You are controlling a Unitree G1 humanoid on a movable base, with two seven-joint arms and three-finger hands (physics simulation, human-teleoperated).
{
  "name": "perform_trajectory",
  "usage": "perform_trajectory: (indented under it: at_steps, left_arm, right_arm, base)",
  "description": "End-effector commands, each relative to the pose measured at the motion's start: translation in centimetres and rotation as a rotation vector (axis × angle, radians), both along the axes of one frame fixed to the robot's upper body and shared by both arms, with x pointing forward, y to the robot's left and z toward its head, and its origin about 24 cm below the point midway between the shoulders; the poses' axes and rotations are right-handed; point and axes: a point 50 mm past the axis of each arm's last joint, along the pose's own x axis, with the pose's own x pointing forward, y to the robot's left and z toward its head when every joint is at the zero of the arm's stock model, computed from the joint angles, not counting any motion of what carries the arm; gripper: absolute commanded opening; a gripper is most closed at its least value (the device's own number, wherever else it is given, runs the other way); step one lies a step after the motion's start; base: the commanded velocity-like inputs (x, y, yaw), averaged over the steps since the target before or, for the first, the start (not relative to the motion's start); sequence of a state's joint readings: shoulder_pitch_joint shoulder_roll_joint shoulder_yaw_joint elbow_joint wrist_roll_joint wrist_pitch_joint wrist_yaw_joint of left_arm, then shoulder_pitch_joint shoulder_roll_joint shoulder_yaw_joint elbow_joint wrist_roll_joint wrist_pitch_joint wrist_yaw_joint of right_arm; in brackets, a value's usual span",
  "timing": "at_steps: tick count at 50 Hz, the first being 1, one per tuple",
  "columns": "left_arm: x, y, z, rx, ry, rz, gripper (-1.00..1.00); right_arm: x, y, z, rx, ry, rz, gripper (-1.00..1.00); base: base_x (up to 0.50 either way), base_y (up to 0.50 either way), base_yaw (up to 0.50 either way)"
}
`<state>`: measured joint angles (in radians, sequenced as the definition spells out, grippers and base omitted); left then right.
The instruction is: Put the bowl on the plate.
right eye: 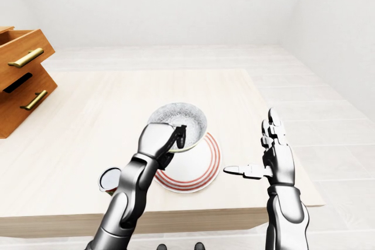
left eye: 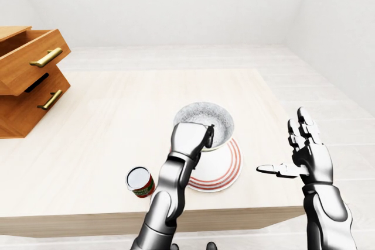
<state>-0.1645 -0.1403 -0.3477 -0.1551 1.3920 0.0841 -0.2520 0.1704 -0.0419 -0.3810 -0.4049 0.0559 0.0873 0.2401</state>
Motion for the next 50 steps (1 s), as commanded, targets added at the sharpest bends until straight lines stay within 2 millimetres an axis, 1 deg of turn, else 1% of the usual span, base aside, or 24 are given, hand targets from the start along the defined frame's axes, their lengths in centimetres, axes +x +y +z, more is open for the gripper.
perform_trajectory:
  at_steps: [1,13,17,28,35,41,50]
  left_arm:
    - [-0.6,-0.5,0.0,-0.038,-0.014,-0.018,-1.0]
    - [-0.7,-0.7,-0.4,-0.036,-0.012,-0.02,-1.0]
    - [-0.9,-0.9,-0.8,-0.034,-0.008,-0.026,-1.0]
    - [-0.2,-1.0,-1.4,-0.029,0.001,-0.022,-1.0]
    - [-0.6,-1.0,-1.8,-0.025,0.003,-0.028,-1.0]
    - [-0.4,-0.8,-2.0,-0.028,0.007,-0.023,-1.0]
    - [-0.7,-0.8,-2.2,-0.03,0.01,-0.025,-1.0]
  right_arm:
    - [0.0,-0.1,0.1,-0.007,-0.001,-0.002,1.0]
    - [0.0,-0.1,0.2,-0.008,-0.004,-0.002,1.0]
    - [0.1,-0.1,-0.3,-0.002,0.013,0.001,1.0]
    - [0.2,-0.3,-0.5,0.002,0.021,-0.003,1.0]
    - [0.4,-0.2,-0.7,0.003,0.032,-0.003,1.0]
    - [0.2,-0.1,-0.6,0.0,0.028,-0.001,1.0]
    - [0.2,-0.1,-0.5,-0.003,0.023,-0.001,1.0]
  base:
    - [0.0,0.0,0.0]
    - [0.0,0.0,0.0]
    - [0.0,0.0,0.0]
    - [0.0,0.0,0.0]
    - [0.0,0.0,0.0]
    - [0.0,0.0,0.0]
    - [0.0,0.0,0.0]
